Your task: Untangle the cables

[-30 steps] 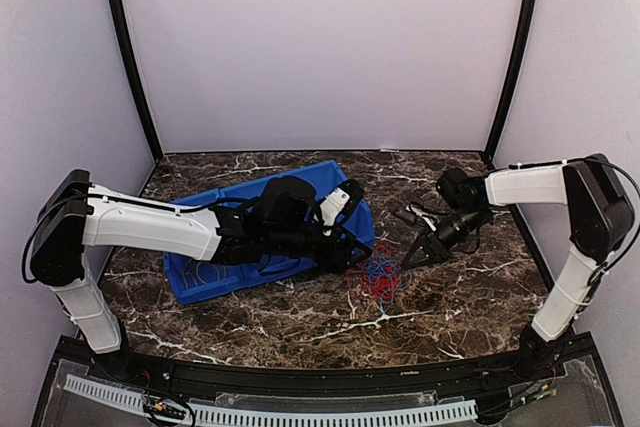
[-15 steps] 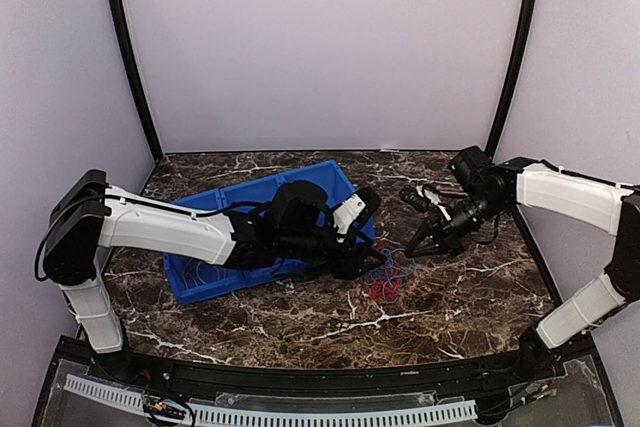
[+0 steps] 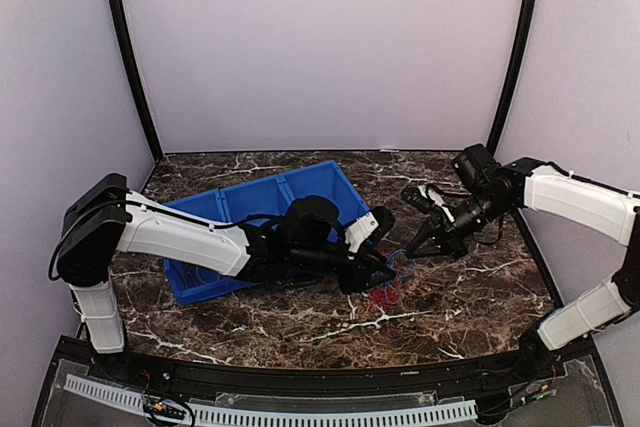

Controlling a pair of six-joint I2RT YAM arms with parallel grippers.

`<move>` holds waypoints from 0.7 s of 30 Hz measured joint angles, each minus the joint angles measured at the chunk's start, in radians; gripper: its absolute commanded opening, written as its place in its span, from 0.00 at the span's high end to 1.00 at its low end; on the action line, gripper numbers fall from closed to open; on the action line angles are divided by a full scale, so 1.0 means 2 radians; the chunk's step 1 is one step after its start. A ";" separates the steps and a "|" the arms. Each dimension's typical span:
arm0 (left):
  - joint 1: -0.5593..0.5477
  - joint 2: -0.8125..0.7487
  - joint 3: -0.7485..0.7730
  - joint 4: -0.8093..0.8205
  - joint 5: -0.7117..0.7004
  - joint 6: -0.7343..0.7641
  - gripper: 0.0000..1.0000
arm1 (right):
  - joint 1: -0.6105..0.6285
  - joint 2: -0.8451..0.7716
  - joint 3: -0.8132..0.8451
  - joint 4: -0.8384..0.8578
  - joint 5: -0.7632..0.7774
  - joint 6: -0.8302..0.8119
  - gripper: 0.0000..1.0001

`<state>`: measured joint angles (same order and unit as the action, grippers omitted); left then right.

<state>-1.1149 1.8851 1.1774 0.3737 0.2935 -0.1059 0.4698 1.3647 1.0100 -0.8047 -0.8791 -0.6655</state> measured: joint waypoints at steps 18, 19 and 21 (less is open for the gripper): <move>0.000 0.003 0.000 0.052 -0.015 -0.032 0.97 | 0.000 -0.010 -0.015 0.003 -0.007 -0.006 0.68; 0.000 0.003 0.000 0.052 -0.017 -0.033 0.98 | 0.000 -0.010 -0.016 0.006 -0.007 -0.004 0.59; 0.000 0.003 0.000 0.052 -0.025 -0.037 1.00 | 0.000 -0.014 -0.019 0.014 0.000 0.001 0.45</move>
<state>-1.1149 1.8904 1.1774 0.4778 0.2428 -0.1802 0.4698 1.3365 0.9726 -0.7765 -0.8787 -0.6632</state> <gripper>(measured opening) 0.027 0.330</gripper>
